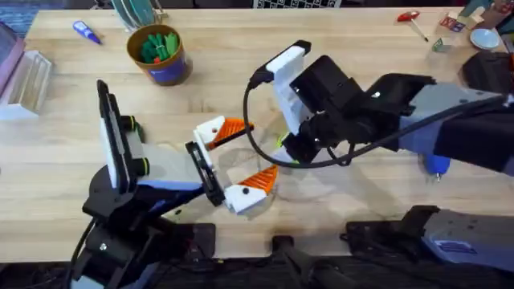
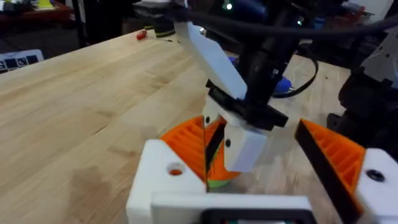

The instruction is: Pick up the gripper from the table and insert it into the empty holder that is missing its gripper. Then pick up a screw, insert it into the mounting hole, and use the screwdriver to tighten it. Finally, clean up the table by picking up the vegetable and placing it into the bucket.

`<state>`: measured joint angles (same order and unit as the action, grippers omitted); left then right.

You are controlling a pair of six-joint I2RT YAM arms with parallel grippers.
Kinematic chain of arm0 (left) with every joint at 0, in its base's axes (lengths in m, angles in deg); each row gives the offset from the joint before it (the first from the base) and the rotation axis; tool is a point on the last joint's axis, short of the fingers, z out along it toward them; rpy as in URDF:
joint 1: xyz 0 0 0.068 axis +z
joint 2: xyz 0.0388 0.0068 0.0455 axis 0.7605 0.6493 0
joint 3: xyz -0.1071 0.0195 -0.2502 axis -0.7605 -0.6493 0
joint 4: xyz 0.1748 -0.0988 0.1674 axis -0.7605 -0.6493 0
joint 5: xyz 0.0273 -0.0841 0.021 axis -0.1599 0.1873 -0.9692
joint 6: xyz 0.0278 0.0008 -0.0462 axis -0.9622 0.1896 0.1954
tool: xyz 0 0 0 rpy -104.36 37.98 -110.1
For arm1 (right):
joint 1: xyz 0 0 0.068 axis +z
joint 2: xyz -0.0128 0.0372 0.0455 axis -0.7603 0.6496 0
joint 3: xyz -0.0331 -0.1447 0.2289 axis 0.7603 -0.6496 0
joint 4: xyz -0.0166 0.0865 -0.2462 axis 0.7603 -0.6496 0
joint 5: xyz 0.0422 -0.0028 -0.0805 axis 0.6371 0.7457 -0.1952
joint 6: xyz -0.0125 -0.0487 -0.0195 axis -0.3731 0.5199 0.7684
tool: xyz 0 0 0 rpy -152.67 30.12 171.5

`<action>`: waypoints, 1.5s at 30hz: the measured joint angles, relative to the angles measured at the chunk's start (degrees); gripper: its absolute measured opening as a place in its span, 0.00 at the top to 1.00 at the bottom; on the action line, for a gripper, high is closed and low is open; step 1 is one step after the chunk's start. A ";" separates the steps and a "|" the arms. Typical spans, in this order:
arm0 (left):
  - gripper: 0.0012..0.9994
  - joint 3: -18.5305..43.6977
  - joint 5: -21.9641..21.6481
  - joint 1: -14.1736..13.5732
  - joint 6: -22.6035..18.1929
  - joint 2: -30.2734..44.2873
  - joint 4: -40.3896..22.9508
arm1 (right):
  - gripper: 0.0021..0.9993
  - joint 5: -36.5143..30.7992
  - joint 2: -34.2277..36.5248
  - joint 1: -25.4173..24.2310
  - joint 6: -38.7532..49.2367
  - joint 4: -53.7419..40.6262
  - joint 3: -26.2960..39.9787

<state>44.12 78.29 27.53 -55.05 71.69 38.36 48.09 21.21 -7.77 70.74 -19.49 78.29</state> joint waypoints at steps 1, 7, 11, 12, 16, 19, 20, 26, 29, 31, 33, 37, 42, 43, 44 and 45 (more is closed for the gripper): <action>0.09 0.00 0.00 0.00 0.00 0.00 0.00 | 0.73 -0.02 0.16 0.19 0.05 0.04 0.00; 0.09 0.00 0.00 0.00 0.00 0.00 0.00 | 0.78 -0.46 0.82 0.43 0.40 0.32 0.00; 0.09 0.00 0.00 0.00 0.00 0.00 0.00 | 0.83 -1.47 0.81 0.52 0.41 0.33 0.00; 0.09 0.00 0.00 0.00 0.00 0.00 0.00 | 0.86 -1.72 0.82 0.52 0.42 0.33 0.00; 0.09 0.00 0.00 0.00 0.00 0.00 0.00 | 0.99 -2.54 0.81 0.50 0.42 0.35 0.00; 0.09 0.00 0.00 0.00 0.00 0.00 0.00 | 0.99 -2.64 0.81 0.46 0.42 0.31 0.00; 0.09 0.00 0.00 0.00 0.00 0.00 0.00 | 1.00 -2.67 0.82 0.36 0.42 0.17 0.02; 0.09 0.00 0.00 0.00 0.00 0.00 0.00 | 1.00 -2.87 0.73 -1.73 1.82 -5.73 3.64; 0.09 0.00 0.00 0.00 0.00 0.00 0.00 | 1.00 -3.04 -0.13 -3.18 2.84 -10.76 9.16; 0.09 0.00 0.00 0.00 0.00 0.00 -0.01 | 1.00 -3.04 -0.69 -4.14 3.24 -14.54 14.15; 0.09 0.00 0.00 0.00 0.00 0.00 0.00 | 1.00 -3.21 -1.14 -4.88 3.87 -18.37 19.43; 0.09 0.00 0.00 0.00 0.00 -0.02 0.00 | 1.00 -3.32 -1.34 -5.14 5.30 -24.68 29.61; 0.09 0.00 0.00 0.00 0.00 -0.01 -0.01 | 1.00 -3.18 -0.27 -4.51 4.44 -29.43 41.24; 0.09 0.00 0.00 0.00 0.00 0.00 -0.01 | 1.00 -2.82 0.44 -4.12 4.23 -30.57 43.17; 0.09 0.00 0.00 0.00 0.00 0.00 0.00 | 1.00 -2.25 1.50 -3.45 4.04 -32.03 45.22; 0.09 0.00 0.00 0.00 0.00 0.00 0.00 | 1.00 -1.77 2.46 -2.70 3.89 -33.14 46.75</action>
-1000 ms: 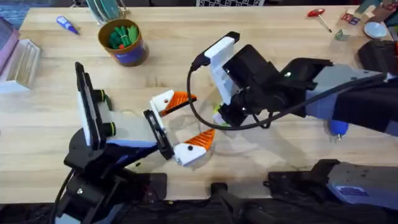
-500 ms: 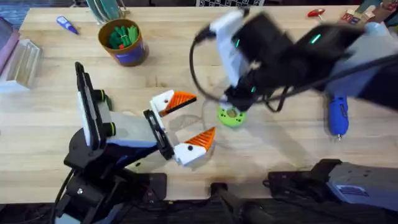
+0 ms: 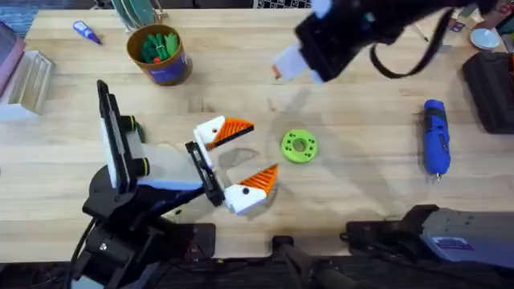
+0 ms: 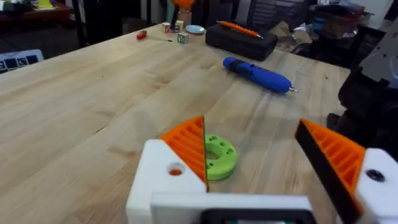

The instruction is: Pick up the gripper from the table and insert it into the empty holder that is missing its gripper. Then pick up a screw, insert it into the mounting hole, and use the screwdriver to tighten it. Finally, clean up the table by picking up the vegetable and placing it into the bucket.

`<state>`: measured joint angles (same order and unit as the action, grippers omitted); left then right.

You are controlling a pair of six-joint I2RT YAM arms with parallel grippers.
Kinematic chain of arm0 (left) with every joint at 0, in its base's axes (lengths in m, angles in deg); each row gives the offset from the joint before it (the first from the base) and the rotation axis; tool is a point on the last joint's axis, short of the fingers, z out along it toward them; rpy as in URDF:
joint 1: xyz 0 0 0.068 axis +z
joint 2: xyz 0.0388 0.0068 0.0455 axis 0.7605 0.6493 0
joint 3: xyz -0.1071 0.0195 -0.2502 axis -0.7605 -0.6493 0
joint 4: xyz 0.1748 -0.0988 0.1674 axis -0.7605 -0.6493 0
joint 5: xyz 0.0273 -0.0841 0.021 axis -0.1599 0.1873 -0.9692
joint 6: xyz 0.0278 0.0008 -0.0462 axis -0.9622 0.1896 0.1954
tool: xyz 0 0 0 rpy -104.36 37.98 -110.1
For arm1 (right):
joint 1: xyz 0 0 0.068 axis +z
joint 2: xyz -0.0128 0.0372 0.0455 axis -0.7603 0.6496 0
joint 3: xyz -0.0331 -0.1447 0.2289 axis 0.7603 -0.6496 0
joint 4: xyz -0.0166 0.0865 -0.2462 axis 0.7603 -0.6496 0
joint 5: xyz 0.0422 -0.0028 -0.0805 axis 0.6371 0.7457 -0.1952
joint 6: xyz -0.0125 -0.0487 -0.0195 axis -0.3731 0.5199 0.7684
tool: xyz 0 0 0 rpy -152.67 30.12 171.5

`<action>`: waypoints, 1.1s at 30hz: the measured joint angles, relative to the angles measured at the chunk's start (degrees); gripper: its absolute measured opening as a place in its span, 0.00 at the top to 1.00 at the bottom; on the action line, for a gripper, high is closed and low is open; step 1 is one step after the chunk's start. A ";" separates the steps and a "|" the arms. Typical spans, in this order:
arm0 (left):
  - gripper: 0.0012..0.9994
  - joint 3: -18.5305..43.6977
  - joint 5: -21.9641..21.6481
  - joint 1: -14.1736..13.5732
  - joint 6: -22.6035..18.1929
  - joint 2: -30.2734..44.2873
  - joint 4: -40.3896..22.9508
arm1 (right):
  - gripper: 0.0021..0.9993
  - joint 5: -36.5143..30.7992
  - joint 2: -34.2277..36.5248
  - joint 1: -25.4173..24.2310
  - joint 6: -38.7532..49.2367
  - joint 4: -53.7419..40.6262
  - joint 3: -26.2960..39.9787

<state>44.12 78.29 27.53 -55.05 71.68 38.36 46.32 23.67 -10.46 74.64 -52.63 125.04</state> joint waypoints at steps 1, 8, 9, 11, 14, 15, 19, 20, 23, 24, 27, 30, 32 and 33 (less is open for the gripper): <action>0.09 0.00 0.00 0.00 0.00 0.00 -0.01 | 1.00 0.71 1.36 1.06 -0.21 -1.45 1.85; 0.09 0.00 0.00 0.00 0.00 0.00 -0.02 | 1.00 2.95 7.56 8.55 -1.82 -4.19 9.05; 0.09 0.00 0.00 0.00 0.00 0.00 -0.02 | 1.00 3.07 7.92 9.46 -1.93 -4.19 9.24; 0.09 0.00 0.00 0.00 0.00 0.00 0.00 | 1.00 3.36 8.76 11.10 -2.07 -4.21 9.40; 0.09 0.00 0.00 0.00 0.00 0.00 0.00 | 1.00 3.58 10.73 12.59 -2.25 -4.01 9.47; 0.09 0.00 0.00 0.00 0.00 0.00 0.00 | 1.00 3.56 11.55 12.91 -2.25 -3.78 9.47; 0.09 0.00 0.00 0.00 0.00 0.00 0.00 | 1.00 3.56 14.27 13.96 -2.26 -2.61 9.47; 0.09 0.00 0.00 0.00 0.00 0.00 0.00 | 1.00 3.55 14.60 14.22 -2.26 -2.33 9.47; 0.09 0.00 0.00 0.00 0.00 0.00 -0.01 | 1.00 3.56 14.70 14.98 -2.27 -1.83 9.47; 0.09 0.00 0.00 0.00 0.00 0.00 -0.02 | 1.00 3.56 14.63 15.14 -2.27 -1.76 9.47; 0.09 0.00 0.00 0.00 0.00 0.00 -0.02 | 1.00 3.56 14.58 15.55 -2.27 -1.81 9.47; 0.09 0.00 0.00 0.00 0.00 0.00 -0.02 | 1.00 3.56 14.58 15.65 -2.27 -1.81 9.47; 0.09 0.00 0.00 0.00 0.00 0.00 -0.01 | 1.00 3.56 14.58 15.69 -2.27 -1.81 9.47; 0.09 0.00 0.00 0.00 0.00 0.00 -0.02 | 1.00 3.56 14.60 15.69 -2.27 -1.80 9.47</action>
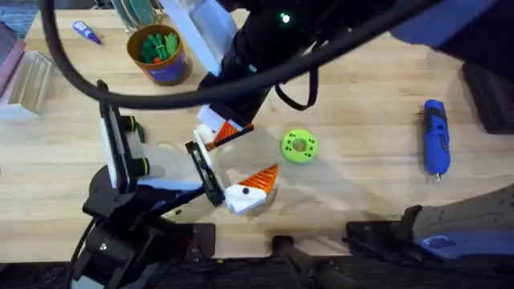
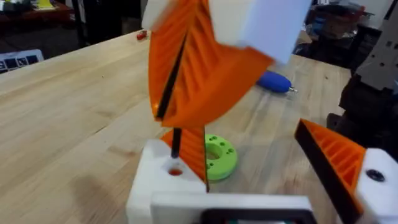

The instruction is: Pick up the gripper from the table and insert it into the empty holder that is missing its gripper. Then pick up a screw, insert it into the mounting hole, and use the screwdriver to tighten it. Finally, clean up the table by picking up the vegetable and placing it into the bucket.

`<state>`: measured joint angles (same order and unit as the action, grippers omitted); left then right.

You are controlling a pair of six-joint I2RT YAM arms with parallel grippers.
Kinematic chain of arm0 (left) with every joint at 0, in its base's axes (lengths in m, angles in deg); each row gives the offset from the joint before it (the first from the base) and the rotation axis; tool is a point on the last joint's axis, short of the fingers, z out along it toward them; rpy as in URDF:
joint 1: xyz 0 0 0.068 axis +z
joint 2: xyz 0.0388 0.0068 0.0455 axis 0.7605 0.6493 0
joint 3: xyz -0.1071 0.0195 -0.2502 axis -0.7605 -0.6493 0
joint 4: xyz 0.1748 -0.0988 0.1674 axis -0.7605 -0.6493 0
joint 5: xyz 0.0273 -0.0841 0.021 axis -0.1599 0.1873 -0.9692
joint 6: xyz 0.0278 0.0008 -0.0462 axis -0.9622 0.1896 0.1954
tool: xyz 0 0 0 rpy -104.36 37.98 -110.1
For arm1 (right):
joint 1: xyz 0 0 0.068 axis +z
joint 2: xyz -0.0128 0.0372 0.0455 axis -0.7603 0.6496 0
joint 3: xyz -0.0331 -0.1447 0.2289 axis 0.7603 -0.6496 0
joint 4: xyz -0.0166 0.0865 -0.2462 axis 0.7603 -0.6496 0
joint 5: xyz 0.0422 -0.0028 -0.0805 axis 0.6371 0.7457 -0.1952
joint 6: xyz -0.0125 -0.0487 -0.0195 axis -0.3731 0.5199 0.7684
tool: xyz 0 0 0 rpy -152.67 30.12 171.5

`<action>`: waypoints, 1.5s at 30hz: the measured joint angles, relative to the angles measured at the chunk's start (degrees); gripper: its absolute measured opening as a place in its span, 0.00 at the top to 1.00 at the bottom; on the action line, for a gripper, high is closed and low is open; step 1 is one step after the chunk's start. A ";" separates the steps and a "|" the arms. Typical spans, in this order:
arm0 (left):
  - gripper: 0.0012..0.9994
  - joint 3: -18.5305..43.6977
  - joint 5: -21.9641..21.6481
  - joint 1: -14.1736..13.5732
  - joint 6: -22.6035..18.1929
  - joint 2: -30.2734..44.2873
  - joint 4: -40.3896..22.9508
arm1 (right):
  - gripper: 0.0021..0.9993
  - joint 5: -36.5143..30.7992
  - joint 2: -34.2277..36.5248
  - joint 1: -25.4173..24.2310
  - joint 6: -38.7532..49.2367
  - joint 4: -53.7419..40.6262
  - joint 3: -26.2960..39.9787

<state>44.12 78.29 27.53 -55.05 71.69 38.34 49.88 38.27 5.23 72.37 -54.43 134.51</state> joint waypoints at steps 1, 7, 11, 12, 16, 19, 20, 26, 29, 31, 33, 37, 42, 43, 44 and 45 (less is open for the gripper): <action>0.09 0.00 0.00 0.00 0.00 0.00 0.02 | 1.00 0.00 -0.02 0.02 0.00 0.02 0.00; 0.09 0.00 0.00 0.00 0.09 0.00 -0.05 | 1.00 0.02 0.96 0.02 0.00 0.04 0.02; 0.09 0.00 0.07 0.00 0.53 0.11 -0.11 | 1.00 0.29 1.84 0.02 0.00 0.22 0.57; 0.09 0.00 0.12 0.00 0.55 0.11 -0.11 | 1.00 0.38 1.87 0.02 0.00 0.17 0.63; 0.09 0.00 0.13 0.00 0.61 0.11 -0.11 | 1.00 0.44 1.97 0.02 0.00 0.13 0.68; 0.09 0.00 0.15 0.00 0.68 0.11 -0.11 | 1.00 1.09 1.97 0.02 0.00 0.09 0.68; 0.09 0.00 0.13 0.00 0.46 0.09 -0.07 | 1.00 1.53 1.99 0.02 0.00 -0.07 0.68; 0.09 0.00 0.15 0.00 0.31 0.07 -0.09 | 1.00 2.84 2.95 0.02 0.00 -0.14 0.68; 0.09 0.00 0.15 0.00 0.28 0.06 -0.09 | 1.00 2.85 2.94 0.02 0.00 -0.20 0.68; 0.09 0.00 0.15 0.00 0.28 0.06 -0.09 | 1.00 2.77 2.94 0.02 0.00 -0.20 0.68; 0.09 0.00 0.15 0.00 0.29 0.07 -0.11 | 1.00 2.56 2.93 0.02 0.02 -0.22 0.68; 0.09 0.00 0.15 0.00 0.30 0.07 -0.11 | 1.00 1.09 2.93 0.02 0.04 -0.35 0.68; 0.09 0.00 0.15 0.00 0.22 0.04 -0.09 | 1.00 -0.54 3.00 0.02 0.04 -0.79 0.68; 0.09 0.00 0.13 0.00 0.22 0.04 -0.09 | 1.00 -0.72 3.00 0.11 0.03 -0.79 0.68; 0.09 0.00 0.15 0.00 0.22 0.04 -0.08 | 1.00 -0.82 3.00 0.17 0.04 -0.79 0.68; 0.09 0.00 0.15 0.00 0.23 0.04 -0.08 | 1.00 -0.95 3.00 0.24 0.04 -0.79 0.68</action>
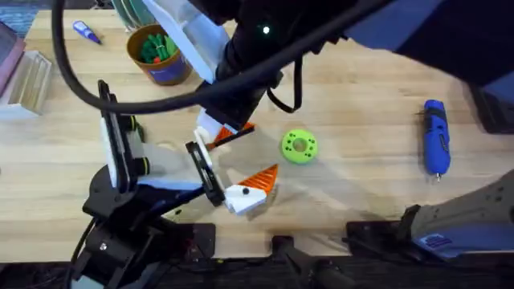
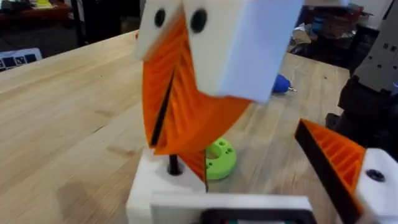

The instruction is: Pick up the gripper from the table and insert it into the empty holder that is missing its gripper. Then pick up a screw, insert it into the mounting hole, and use the screwdriver to tighten it. Finally, clean up the table by picking up the vegetable and placing it into the bucket.

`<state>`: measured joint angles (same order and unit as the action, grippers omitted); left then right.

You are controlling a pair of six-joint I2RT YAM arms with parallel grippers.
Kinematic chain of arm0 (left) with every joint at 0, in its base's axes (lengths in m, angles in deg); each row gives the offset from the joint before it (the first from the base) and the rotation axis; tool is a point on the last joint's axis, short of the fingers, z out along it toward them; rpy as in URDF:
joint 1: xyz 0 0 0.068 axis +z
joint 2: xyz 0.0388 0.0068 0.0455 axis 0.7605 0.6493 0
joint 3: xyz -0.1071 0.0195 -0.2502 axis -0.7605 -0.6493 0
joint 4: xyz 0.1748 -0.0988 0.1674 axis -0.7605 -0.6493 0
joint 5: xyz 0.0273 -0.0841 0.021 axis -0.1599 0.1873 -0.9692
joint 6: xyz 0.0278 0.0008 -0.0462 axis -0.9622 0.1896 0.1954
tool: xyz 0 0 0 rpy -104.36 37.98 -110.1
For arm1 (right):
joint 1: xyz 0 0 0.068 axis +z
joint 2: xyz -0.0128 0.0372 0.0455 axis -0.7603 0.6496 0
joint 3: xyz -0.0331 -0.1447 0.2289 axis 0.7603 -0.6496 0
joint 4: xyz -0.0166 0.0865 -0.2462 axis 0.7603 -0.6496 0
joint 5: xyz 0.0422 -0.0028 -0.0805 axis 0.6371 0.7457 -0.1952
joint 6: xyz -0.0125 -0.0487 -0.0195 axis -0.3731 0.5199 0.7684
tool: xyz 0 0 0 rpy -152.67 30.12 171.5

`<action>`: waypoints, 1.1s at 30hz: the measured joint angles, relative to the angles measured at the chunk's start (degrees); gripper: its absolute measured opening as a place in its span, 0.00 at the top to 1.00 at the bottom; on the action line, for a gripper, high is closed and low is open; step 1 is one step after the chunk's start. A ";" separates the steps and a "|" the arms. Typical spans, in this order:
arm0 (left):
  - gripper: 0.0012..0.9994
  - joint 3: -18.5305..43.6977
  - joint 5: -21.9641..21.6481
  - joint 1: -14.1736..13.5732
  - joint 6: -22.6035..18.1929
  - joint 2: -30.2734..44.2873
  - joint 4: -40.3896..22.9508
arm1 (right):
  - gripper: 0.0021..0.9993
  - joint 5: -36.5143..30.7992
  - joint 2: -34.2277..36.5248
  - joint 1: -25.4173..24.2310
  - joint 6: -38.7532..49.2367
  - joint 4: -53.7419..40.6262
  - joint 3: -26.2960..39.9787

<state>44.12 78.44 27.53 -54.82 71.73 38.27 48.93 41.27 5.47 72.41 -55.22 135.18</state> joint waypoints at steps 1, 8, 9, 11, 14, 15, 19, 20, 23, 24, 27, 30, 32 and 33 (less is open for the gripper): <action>0.09 0.00 -0.02 0.00 -0.03 0.00 0.01 | 1.00 -0.03 0.00 0.02 0.00 -0.02 0.00; 0.09 0.00 0.00 0.00 -0.03 0.00 0.01 | 1.00 -0.14 0.00 0.04 0.00 -0.07 0.00; 0.09 0.00 0.00 0.00 -0.03 0.00 0.01 | 1.00 -0.15 0.00 0.04 0.00 -0.07 0.00; 0.09 0.00 0.00 0.00 -0.03 0.00 0.01 | 1.00 -0.16 0.00 0.04 0.00 -0.07 0.00; 0.09 0.00 0.00 0.00 -0.03 0.00 0.01 | 1.00 0.14 0.00 0.04 0.00 -0.07 0.00; 0.09 0.00 -0.01 0.00 -0.07 0.00 0.01 | 1.00 0.33 0.00 0.04 0.00 -0.07 0.00; 0.09 0.00 -0.02 0.00 -0.20 0.00 0.01 | 1.00 0.55 0.00 0.04 0.00 -0.13 0.00; 0.09 0.00 0.00 0.00 -0.20 0.00 0.01 | 1.00 0.61 0.00 0.04 0.00 -0.13 0.00; 0.09 0.00 0.00 0.00 -0.20 0.00 0.01 | 1.00 0.74 0.00 0.04 0.00 -0.22 0.00; 0.09 0.00 0.00 0.00 -0.20 0.00 0.01 | 1.00 0.74 0.00 0.04 0.00 -0.22 0.00; 0.09 0.00 -0.01 0.00 -0.22 0.00 0.01 | 0.89 0.91 0.00 0.04 -0.02 -0.20 0.00; 0.09 0.00 0.00 0.00 -0.22 0.00 0.01 | 0.62 0.91 0.00 0.04 0.01 -0.24 0.00; 0.09 0.00 0.00 0.00 -0.20 0.00 0.01 | 0.45 0.93 0.00 0.04 -0.02 -0.24 0.00; 0.09 0.00 0.00 0.00 -0.21 0.00 0.01 | 0.31 0.91 0.00 0.04 0.03 -0.24 0.00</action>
<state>44.12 78.44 27.53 -55.03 71.73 38.28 49.84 41.27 5.51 72.45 -55.46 135.18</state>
